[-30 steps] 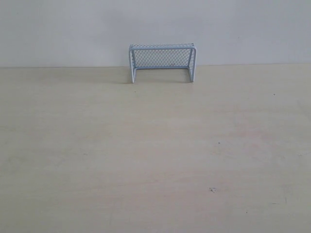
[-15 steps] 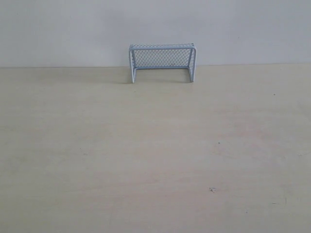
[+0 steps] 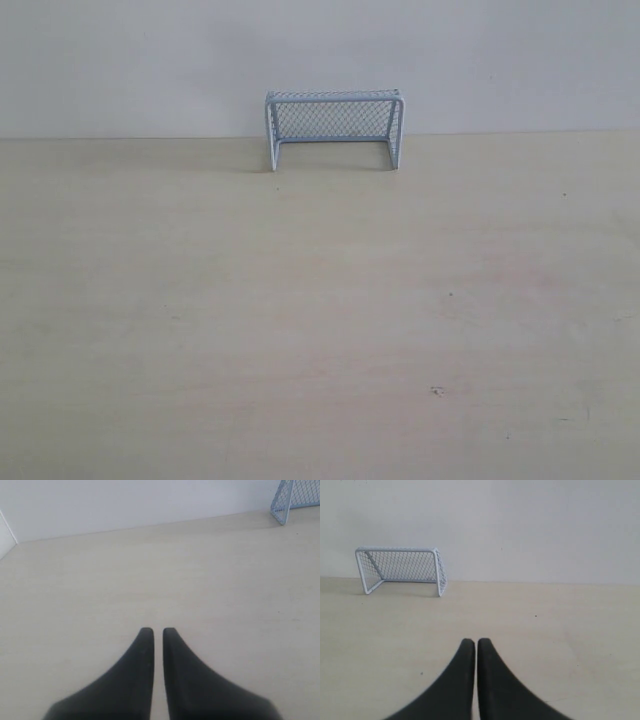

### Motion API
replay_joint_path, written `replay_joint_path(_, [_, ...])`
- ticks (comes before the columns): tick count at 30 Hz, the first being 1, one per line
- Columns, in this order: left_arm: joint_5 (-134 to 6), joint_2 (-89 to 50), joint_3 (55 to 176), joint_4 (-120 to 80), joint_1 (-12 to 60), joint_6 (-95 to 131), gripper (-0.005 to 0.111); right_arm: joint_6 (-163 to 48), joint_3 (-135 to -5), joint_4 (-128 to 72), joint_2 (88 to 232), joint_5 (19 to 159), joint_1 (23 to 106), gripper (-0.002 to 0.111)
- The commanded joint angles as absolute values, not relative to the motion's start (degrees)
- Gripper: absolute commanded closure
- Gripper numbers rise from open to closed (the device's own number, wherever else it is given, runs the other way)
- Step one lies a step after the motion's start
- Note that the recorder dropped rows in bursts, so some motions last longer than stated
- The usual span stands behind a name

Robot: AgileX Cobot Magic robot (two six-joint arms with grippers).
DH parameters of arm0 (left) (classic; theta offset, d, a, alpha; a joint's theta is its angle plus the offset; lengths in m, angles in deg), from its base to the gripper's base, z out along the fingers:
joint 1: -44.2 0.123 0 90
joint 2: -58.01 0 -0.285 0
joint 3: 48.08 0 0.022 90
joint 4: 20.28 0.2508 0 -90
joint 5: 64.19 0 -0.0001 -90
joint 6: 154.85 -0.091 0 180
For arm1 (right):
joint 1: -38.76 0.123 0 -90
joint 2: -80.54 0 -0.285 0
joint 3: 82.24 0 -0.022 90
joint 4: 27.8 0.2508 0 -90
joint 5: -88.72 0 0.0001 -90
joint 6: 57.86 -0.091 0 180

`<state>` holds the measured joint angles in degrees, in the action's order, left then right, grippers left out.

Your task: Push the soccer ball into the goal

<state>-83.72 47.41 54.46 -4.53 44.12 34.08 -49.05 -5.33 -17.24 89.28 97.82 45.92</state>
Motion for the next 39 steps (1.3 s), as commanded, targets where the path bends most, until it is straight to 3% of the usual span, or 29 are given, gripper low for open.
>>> replay_joint_path(1, [-83.53, 47.09, 54.70, -4.51, 43.66, 34.61, 0.100, -48.98, -5.02, -17.39, 88.88, 98.30, 45.56, 0.108])
replay_joint_path(39, [-83.53, 47.09, 54.70, -4.51, 43.66, 34.61, 0.100, -50.33, -5.02, -17.86, 88.33, 108.47, 44.42, 0.108])
